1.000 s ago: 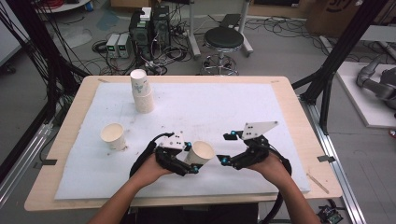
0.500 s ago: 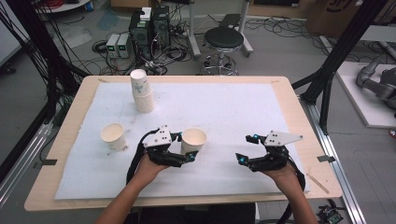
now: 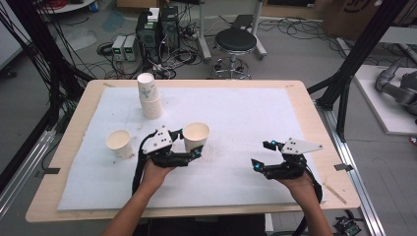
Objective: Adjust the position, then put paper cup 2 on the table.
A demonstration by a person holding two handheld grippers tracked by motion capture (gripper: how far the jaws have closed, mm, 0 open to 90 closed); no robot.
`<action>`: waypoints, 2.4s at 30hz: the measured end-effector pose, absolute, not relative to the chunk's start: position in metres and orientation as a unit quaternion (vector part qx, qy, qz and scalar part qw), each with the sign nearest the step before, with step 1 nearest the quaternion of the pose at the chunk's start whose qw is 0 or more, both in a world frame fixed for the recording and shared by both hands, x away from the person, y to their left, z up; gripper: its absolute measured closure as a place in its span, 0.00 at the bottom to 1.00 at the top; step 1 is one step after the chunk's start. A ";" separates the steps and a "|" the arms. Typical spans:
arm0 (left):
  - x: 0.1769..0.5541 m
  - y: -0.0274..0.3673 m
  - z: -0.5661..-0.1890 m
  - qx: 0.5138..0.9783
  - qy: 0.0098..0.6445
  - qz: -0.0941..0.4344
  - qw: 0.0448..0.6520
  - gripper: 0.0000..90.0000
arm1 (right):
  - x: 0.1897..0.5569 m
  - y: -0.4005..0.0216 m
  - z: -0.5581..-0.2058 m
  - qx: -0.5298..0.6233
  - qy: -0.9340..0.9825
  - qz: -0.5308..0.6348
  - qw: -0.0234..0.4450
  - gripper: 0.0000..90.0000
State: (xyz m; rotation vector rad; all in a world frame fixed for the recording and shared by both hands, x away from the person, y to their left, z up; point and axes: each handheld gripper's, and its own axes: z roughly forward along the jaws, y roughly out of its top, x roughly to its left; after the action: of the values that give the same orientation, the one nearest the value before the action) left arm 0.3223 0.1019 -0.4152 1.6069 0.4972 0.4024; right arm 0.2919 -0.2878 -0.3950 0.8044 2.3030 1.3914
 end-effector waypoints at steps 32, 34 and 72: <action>0.362 0.052 -0.433 0.699 0.258 0.188 0.640 0.34 | 0.287 -0.294 -0.397 0.287 0.805 0.492 0.167 0.23; 0.363 0.045 -0.437 0.708 0.255 0.181 0.633 0.34 | 0.286 -0.295 -0.397 0.291 0.804 0.491 0.166 0.23; 0.358 0.025 -0.456 0.812 0.281 0.168 0.482 0.34 | 0.285 -0.291 -0.396 0.276 0.811 0.491 0.157 0.23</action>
State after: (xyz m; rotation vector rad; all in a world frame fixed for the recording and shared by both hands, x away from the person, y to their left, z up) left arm 0.3585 0.0253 -0.4556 1.9804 0.6857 0.4098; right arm 0.2851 -0.2913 -0.3961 0.7906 2.3224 1.4052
